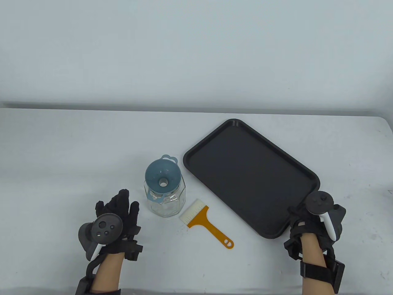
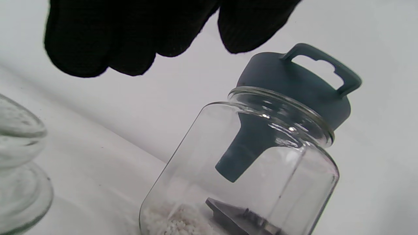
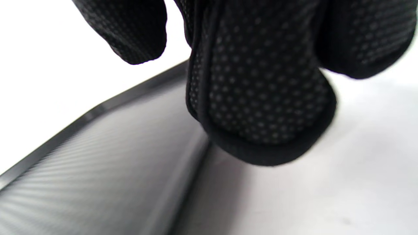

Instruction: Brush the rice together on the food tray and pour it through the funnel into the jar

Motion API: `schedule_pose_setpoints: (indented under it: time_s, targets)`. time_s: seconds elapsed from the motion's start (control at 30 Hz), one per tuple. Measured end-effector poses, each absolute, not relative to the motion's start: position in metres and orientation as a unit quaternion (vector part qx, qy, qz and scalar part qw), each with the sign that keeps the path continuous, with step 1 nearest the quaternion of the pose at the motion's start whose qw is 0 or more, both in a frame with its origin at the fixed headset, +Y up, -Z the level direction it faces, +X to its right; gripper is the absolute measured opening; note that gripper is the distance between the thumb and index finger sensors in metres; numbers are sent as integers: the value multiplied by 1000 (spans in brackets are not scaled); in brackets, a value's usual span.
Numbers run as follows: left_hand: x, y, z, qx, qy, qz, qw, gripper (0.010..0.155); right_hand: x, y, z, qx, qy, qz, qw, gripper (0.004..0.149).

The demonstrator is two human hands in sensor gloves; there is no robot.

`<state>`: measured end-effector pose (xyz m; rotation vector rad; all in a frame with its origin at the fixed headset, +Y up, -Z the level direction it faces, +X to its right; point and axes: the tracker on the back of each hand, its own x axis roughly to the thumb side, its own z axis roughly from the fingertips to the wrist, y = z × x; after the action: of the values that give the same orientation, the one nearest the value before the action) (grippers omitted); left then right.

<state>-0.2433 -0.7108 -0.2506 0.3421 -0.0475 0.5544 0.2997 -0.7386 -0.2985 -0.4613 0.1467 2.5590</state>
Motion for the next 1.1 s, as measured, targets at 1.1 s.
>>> schedule_pose_setpoints:
  time_s: [1.1]
  targets:
    - [-232, -714, -254, 128, -41, 271, 953, 66, 6, -649, -366, 105, -14, 963, 250, 70]
